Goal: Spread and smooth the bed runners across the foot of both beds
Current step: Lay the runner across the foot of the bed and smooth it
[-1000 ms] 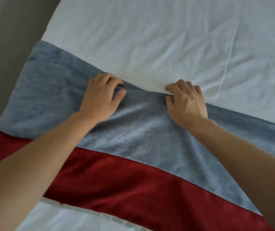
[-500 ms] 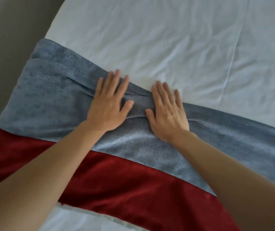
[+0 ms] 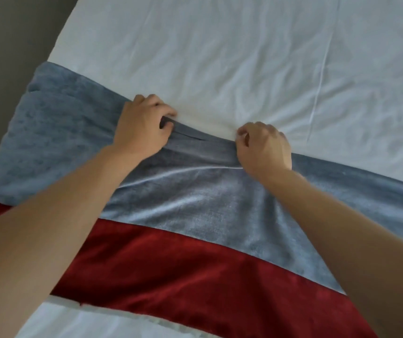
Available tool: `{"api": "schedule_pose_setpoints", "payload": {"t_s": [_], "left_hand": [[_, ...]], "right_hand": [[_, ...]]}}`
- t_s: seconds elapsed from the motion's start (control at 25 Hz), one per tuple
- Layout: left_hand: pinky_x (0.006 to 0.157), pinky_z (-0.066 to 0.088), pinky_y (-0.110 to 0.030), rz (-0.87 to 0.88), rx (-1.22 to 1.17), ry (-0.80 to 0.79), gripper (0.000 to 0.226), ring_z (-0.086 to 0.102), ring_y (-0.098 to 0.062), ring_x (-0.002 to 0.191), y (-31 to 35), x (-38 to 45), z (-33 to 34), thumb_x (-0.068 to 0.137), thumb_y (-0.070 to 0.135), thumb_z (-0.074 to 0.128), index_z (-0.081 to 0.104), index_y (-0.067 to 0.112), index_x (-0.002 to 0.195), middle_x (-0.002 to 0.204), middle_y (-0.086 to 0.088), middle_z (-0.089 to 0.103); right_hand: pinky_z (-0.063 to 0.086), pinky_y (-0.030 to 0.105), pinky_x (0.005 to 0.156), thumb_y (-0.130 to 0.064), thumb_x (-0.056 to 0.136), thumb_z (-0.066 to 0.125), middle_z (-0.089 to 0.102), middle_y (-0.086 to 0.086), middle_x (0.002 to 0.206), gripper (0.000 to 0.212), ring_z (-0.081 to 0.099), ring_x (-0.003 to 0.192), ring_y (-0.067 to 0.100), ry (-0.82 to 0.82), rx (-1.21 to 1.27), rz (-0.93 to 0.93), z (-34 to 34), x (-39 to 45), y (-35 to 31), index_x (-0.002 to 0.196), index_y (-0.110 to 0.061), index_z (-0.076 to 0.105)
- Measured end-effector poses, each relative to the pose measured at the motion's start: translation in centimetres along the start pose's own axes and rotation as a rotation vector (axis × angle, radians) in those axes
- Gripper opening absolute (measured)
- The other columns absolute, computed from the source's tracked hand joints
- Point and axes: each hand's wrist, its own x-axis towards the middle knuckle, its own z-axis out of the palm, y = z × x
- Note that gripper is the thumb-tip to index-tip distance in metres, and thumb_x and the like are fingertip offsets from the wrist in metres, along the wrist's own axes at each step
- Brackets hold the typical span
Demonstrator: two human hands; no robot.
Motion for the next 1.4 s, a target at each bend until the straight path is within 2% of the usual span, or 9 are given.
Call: {"api": "schedule_pose_setpoints", "payload": {"t_s": [0.2, 0.36, 0.48, 0.64, 0.84, 1.0, 1.12, 1.24, 1.4], "left_hand": [[0.083, 0.026, -0.036, 0.183, 0.089, -0.238, 0.004, 0.05, -0.02, 0.092, 1.0, 2.9, 0.0, 0.087, 0.027, 0.066, 0.063, 0.027, 0.085, 0.088, 0.008, 0.059], [0.087, 0.03, -0.04, 0.229, 0.143, -0.168, 0.008, 0.053, -0.023, 0.083, 1.6, 4.8, -0.3, 0.094, 0.023, 0.053, 0.052, 0.021, 0.087, 0.082, 0.003, 0.062], [0.087, 0.029, -0.037, 0.271, 0.056, -0.206, 0.02, 0.055, -0.018, 0.089, 3.0, 4.6, 0.3, 0.087, 0.04, 0.061, 0.06, 0.025, 0.099, 0.091, 0.009, 0.062], [0.087, 0.026, -0.035, 0.35, 0.081, -0.258, 0.013, 0.053, -0.016, 0.087, 4.7, 4.3, 1.4, 0.089, 0.041, 0.061, 0.063, 0.028, 0.089, 0.087, 0.008, 0.064], [0.092, 0.03, -0.042, 0.098, -0.001, -0.102, 0.014, 0.056, -0.022, 0.089, 5.9, 5.5, 2.2, 0.092, 0.037, 0.06, 0.068, 0.025, 0.093, 0.085, 0.005, 0.067], [0.091, 0.029, -0.044, 0.036, 0.106, -0.064, 0.013, 0.056, -0.026, 0.09, 6.3, 5.0, 2.4, 0.092, 0.035, 0.061, 0.068, 0.025, 0.092, 0.085, 0.003, 0.068], [0.092, 0.03, -0.044, -0.043, 0.108, 0.027, 0.016, 0.054, -0.03, 0.102, 8.4, 4.0, 3.6, 0.092, 0.02, 0.054, 0.066, 0.019, 0.103, 0.105, -0.004, 0.065], [0.114, 0.025, -0.049, 0.027, 0.017, 0.037, 0.043, 0.036, -0.03, 0.139, 14.3, 0.1, 5.9, 0.099, 0.03, 0.042, 0.046, 0.015, 0.139, 0.148, -0.009, 0.043], [0.122, 0.01, -0.055, 0.216, 0.082, -0.127, 0.069, 0.006, -0.029, 0.153, 22.5, -6.6, 10.6, 0.099, 0.051, 0.033, 0.02, 0.018, 0.158, 0.165, -0.013, 0.012]], "right_hand": [[0.044, 0.027, 0.073, -0.03, 0.081, 0.065, 0.067, -0.005, 0.093, 0.003, 0.062, 0.087, 0.02, -0.399, 0.006, 0.112, -1.9, 2.0, -0.1, 0.082, -0.032, 0.065], [0.043, 0.028, 0.073, -0.027, 0.081, 0.063, 0.066, -0.003, 0.096, 0.004, 0.061, 0.087, 0.021, -0.367, 0.028, 0.165, -2.0, 3.5, -0.5, 0.082, -0.031, 0.064], [0.043, 0.028, 0.074, -0.03, 0.081, 0.063, 0.065, -0.001, 0.101, 0.005, 0.06, 0.09, 0.022, -0.334, 0.036, 0.179, -1.9, 3.9, -0.3, 0.086, -0.031, 0.066], [0.053, 0.031, 0.078, -0.035, 0.081, 0.067, 0.07, -0.004, 0.094, 0.006, 0.064, 0.086, 0.019, -0.424, -0.049, 0.099, -3.0, 3.3, 1.7, 0.082, -0.03, 0.07], [0.05, 0.026, 0.062, -0.032, 0.08, 0.069, 0.067, -0.005, 0.081, 0.006, 0.063, 0.074, 0.015, -0.347, 0.009, 0.154, -4.3, 5.4, 2.6, 0.08, -0.026, 0.071], [0.051, 0.027, 0.063, -0.031, 0.085, 0.065, 0.068, -0.002, 0.082, 0.01, 0.065, 0.075, 0.017, -0.405, -0.048, 0.152, -5.4, 4.1, 5.9, 0.082, -0.025, 0.072], [0.054, 0.034, 0.074, -0.03, 0.089, 0.056, 0.068, 0.001, 0.089, 0.016, 0.064, 0.082, 0.024, -0.213, -0.086, 0.202, -6.6, 2.1, 9.5, 0.09, -0.023, 0.07], [0.045, 0.041, 0.096, -0.034, 0.095, 0.049, 0.066, 0.004, 0.118, 0.034, 0.058, 0.111, 0.026, 0.068, -0.074, 0.012, -6.6, -2.4, 12.0, 0.123, -0.019, 0.062], [0.021, 0.047, 0.121, -0.046, 0.096, 0.042, 0.033, 0.008, 0.159, 0.064, 0.025, 0.148, 0.026, -0.045, -0.196, -0.146, -4.7, -10.2, 15.6, 0.153, -0.017, 0.033]]}}
